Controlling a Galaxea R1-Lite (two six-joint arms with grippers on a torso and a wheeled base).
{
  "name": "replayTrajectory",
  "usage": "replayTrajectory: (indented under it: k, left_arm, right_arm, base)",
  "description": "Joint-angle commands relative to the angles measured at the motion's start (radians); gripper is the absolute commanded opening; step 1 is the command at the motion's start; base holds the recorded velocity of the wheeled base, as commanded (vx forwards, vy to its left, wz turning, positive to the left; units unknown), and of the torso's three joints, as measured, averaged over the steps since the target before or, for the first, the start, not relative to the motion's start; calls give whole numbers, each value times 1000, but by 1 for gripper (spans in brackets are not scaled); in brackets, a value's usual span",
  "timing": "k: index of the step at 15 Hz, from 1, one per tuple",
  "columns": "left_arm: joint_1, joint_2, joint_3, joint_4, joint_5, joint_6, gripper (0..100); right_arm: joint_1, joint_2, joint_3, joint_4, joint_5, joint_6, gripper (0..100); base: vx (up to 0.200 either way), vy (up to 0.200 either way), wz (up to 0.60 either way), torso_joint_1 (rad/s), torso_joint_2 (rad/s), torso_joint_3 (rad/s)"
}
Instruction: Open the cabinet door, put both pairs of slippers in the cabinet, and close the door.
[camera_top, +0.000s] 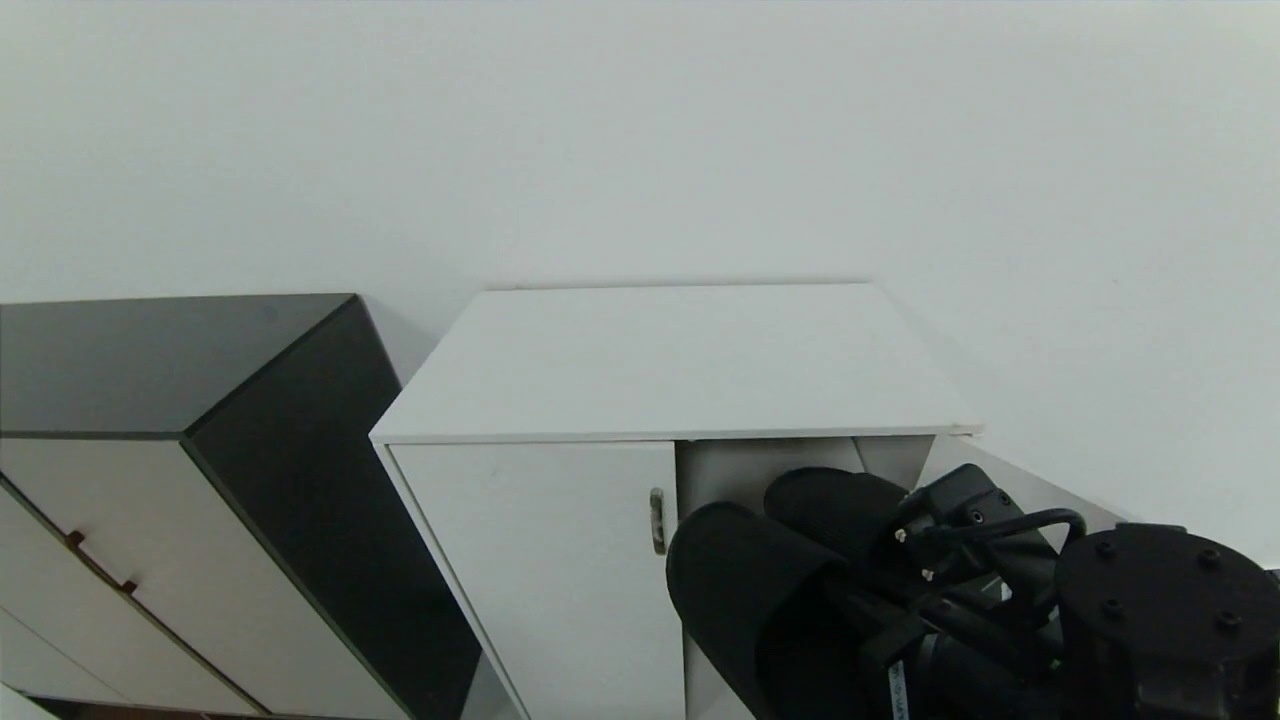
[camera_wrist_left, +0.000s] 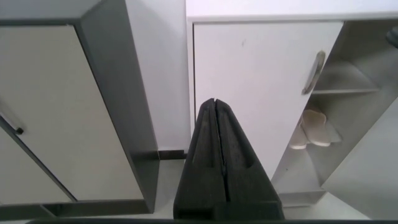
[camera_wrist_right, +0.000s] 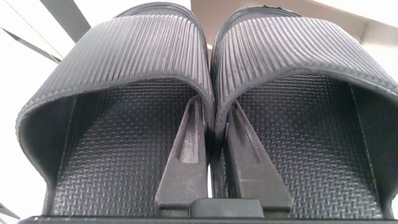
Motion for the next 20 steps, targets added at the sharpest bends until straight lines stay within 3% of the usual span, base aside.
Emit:
replayTrajectory:
  k: [1,20]
  left_arm:
    - [1,0,0,0,0,0,0]
    - [1,0,0,0,-2,0,0]
  right_arm:
    - [0,-1,2,-2,0,1,0]
    - [-20,22,11,-32,0,6,0]
  base:
    - [0,0,0,-222,559,320]
    - [0,0,0,-168,496,324]
